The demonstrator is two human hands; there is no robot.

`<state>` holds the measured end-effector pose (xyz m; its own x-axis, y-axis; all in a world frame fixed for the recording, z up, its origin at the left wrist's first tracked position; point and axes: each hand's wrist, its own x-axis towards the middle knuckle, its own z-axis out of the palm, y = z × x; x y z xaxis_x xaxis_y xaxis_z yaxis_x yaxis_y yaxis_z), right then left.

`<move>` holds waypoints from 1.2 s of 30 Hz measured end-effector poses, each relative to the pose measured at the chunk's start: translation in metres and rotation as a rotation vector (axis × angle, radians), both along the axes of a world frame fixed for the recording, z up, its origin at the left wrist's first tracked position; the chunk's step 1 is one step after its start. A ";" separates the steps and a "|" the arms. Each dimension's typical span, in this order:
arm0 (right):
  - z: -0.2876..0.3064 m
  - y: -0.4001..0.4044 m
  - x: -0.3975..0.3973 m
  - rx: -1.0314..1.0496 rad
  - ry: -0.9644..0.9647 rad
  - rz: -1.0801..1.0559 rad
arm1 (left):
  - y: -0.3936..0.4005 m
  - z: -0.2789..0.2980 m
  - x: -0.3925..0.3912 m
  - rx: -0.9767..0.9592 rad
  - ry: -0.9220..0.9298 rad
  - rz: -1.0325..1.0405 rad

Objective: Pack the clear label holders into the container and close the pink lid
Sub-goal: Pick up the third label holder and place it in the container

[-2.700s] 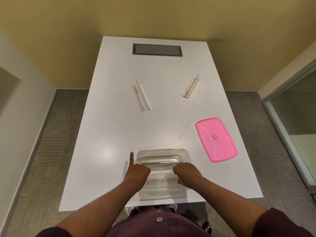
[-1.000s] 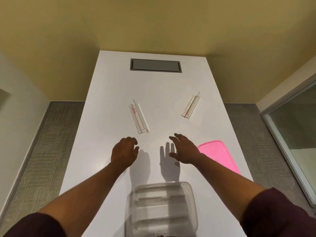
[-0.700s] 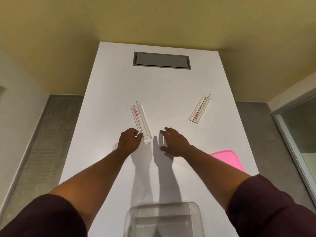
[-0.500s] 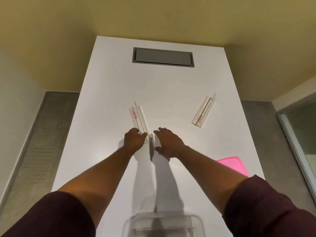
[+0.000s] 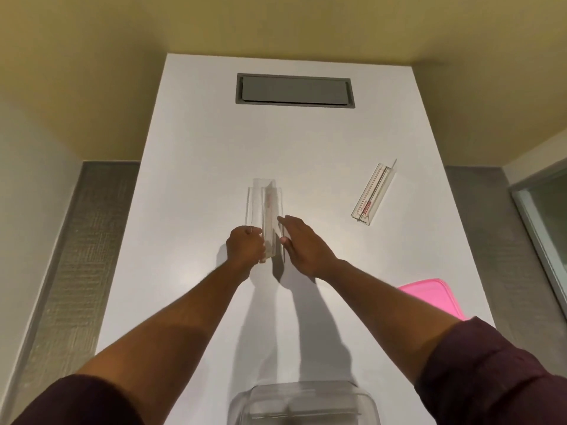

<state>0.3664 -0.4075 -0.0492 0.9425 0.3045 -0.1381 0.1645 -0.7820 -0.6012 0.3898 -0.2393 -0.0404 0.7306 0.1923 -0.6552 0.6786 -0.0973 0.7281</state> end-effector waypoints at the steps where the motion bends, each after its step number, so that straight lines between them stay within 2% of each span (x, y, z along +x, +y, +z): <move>1: 0.004 -0.002 0.001 0.029 -0.012 -0.021 | 0.002 0.003 -0.003 -0.026 0.012 0.012; 3: 0.013 -0.002 0.001 0.095 0.026 -0.111 | 0.004 0.008 -0.010 -0.064 0.036 0.021; 8: 0.031 0.005 -0.003 0.310 0.321 -0.323 | 0.002 0.024 -0.035 -0.224 0.111 -0.014; 14: 0.058 -0.001 -0.015 0.419 0.127 -0.441 | 0.001 0.056 -0.056 -0.203 0.141 -0.053; 17: 0.077 -0.016 -0.020 0.506 0.136 -0.422 | 0.017 0.069 -0.060 -0.150 0.155 -0.201; 19: 0.091 -0.029 -0.028 0.610 0.258 -0.386 | 0.030 0.075 -0.064 -0.124 0.167 -0.316; 21: 0.101 -0.039 -0.036 0.688 0.361 -0.384 | 0.043 0.080 -0.068 -0.164 0.212 -0.401; 24: 0.110 -0.047 -0.051 0.755 0.389 -0.434 | 0.054 0.087 -0.073 -0.263 0.241 -0.507; 28: 0.110 -0.053 -0.081 0.842 0.409 -0.557 | 0.053 0.101 -0.084 -0.234 0.072 -0.626; 32: 0.106 -0.061 -0.112 0.909 0.420 -0.673 | 0.053 0.114 -0.099 -0.009 -0.202 -0.759; 36: 0.108 -0.065 -0.139 0.920 0.403 -0.668 | 0.047 0.127 -0.112 0.189 -0.336 -0.866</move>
